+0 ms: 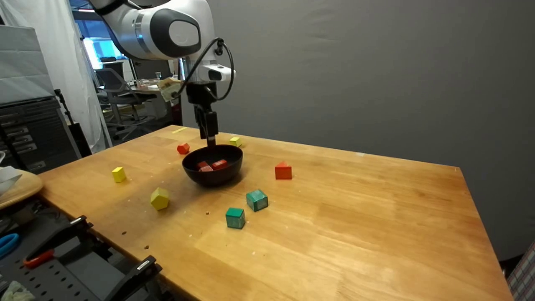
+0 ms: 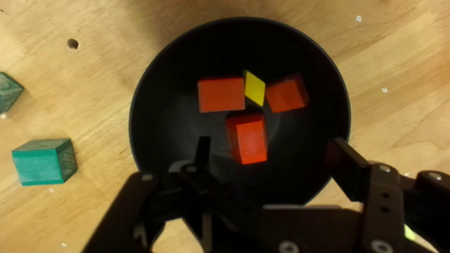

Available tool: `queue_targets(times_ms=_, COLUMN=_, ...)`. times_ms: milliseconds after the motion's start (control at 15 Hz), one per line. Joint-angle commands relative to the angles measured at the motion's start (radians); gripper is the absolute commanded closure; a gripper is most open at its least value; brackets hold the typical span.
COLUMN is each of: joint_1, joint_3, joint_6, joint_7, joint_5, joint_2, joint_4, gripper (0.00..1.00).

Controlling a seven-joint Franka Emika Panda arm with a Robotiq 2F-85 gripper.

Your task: Put all the blocks in the bowl

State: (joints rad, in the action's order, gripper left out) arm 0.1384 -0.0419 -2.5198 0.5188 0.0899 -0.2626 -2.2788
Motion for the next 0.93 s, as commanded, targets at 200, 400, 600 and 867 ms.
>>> queue_targets(times_ms=200, joint_1=0.014, joint_3=0.083, joint_6=-0.002, joint_7=-0.157, joint_5=-0.051, joint_2=0.138, joint_4=0.009, gripper=0.00)
queue_targets(times_ms=400, joint_1=0.000, joint_3=0.126, joint_6=-0.005, joint_7=-0.331, joint_5=-0.004, joint_2=0.114, joint_4=0.058, gripper=0.00)
queue_targets(times_ms=600, joint_1=-0.003, joint_3=0.149, joint_6=0.002, joint_7=-0.490, joint_5=0.001, joint_2=0.091, joint_4=0.068, gripper=0.00)
queue_targets(times_ms=867, joint_1=0.007, joint_3=0.142, joint_6=-0.015, joint_7=-0.446, joint_5=-0.020, joint_2=0.094, joint_4=0.045, gripper=0.00)
